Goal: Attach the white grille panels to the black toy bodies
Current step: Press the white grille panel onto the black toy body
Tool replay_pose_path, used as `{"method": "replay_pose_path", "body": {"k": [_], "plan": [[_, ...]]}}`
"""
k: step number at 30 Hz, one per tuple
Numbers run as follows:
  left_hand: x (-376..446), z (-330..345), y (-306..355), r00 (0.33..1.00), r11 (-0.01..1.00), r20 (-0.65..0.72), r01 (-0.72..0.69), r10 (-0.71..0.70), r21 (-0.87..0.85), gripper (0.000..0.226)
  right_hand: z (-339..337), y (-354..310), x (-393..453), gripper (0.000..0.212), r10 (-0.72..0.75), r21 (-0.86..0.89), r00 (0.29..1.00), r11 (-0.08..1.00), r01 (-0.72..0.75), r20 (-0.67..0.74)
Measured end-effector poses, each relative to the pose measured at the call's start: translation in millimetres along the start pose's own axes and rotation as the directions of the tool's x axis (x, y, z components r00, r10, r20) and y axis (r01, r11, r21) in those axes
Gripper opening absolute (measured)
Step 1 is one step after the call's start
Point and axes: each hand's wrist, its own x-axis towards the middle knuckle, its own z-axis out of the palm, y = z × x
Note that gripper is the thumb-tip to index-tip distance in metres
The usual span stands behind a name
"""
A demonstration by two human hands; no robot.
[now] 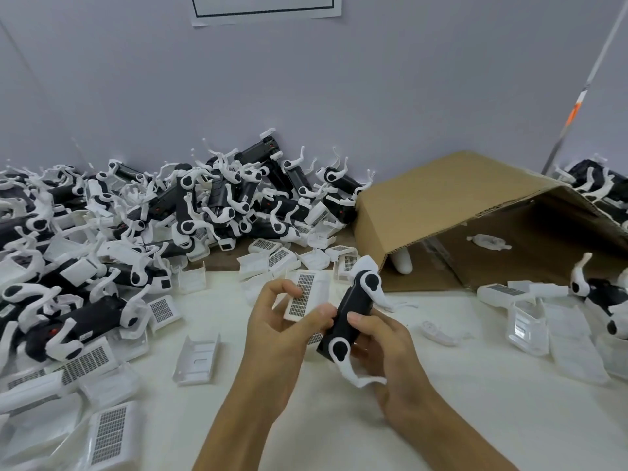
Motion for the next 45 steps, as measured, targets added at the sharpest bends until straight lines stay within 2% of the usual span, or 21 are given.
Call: {"method": "replay_pose_path", "body": {"k": [2,4,7,9,12,14,16,20,25,30,36,39,42,43,45], "plan": [[-2,1,-2,0.998,0.995,-0.015,-0.062,0.063,0.084,0.045,0,1,0,0.04,-0.001,0.015,1.0,1.0,0.001,-0.016],[-4,4,-3,0.995,0.978,0.01,-0.1,0.1,0.185,0.051,0,1,1,0.036,-0.002,0.048,1.0,0.999,0.004,-0.031],[-8,12,-8,0.99,0.929,0.085,-0.136,0.113,0.345,0.034,1,0,1,0.038,-0.006,0.085,0.999,0.996,0.008,-0.032],[-9,15,-10,0.99,0.903,0.087,-0.136,0.11,0.408,0.028,1,-1,1,0.039,-0.01,0.081,0.999,0.997,0.012,-0.031],[-7,12,-10,0.994,0.913,0.04,-0.105,0.097,0.394,0.021,-1,-1,1,0.035,-0.027,0.081,0.999,0.996,0.03,-0.031],[-5,9,-8,0.996,0.929,-0.038,-0.064,0.084,0.365,0.035,-2,-1,1,0.035,-0.036,0.091,0.999,0.995,0.039,-0.036],[-3,6,-6,0.993,0.948,-0.078,-0.056,0.085,0.313,0.041,-3,-1,1,0.045,-0.041,0.092,0.998,0.995,0.045,-0.045],[-4,7,-5,0.991,0.939,-0.048,-0.103,0.125,0.327,0.026,-4,-1,2,0.055,-0.03,0.129,0.999,0.991,0.035,-0.042],[-3,7,-5,0.963,0.94,-0.159,-0.162,0.217,0.3,0.029,-3,-2,1,0.037,-0.025,0.125,0.999,0.992,0.031,-0.043],[-8,12,-6,0.983,0.899,-0.056,-0.133,0.172,0.418,0.041,-2,-3,-1,0.034,-0.011,0.114,1.0,0.993,0.01,0.003],[-9,13,-8,0.986,0.876,-0.047,-0.117,0.157,0.468,0.032,-1,-1,-1,0.047,0.001,0.078,0.997,0.997,-0.007,0.079],[-11,13,-11,0.972,0.786,0.003,-0.194,0.237,0.587,0.047,5,-1,-4,0.049,-0.051,-0.064,0.997,0.996,0.055,0.048],[-13,14,-14,0.928,0.598,0.187,-0.354,0.323,0.719,0.063,7,1,-5,0.046,-0.145,-0.23,0.989,0.964,0.133,-0.039],[-13,14,-15,0.923,0.568,0.221,-0.37,0.315,0.735,0.066,7,2,-6,0.044,-0.162,-0.249,0.985,0.958,0.144,-0.056],[-12,12,-13,0.937,0.599,0.234,-0.345,0.259,0.722,0.062,5,2,-7,0.043,-0.183,-0.219,0.981,0.961,0.167,-0.059]]}}
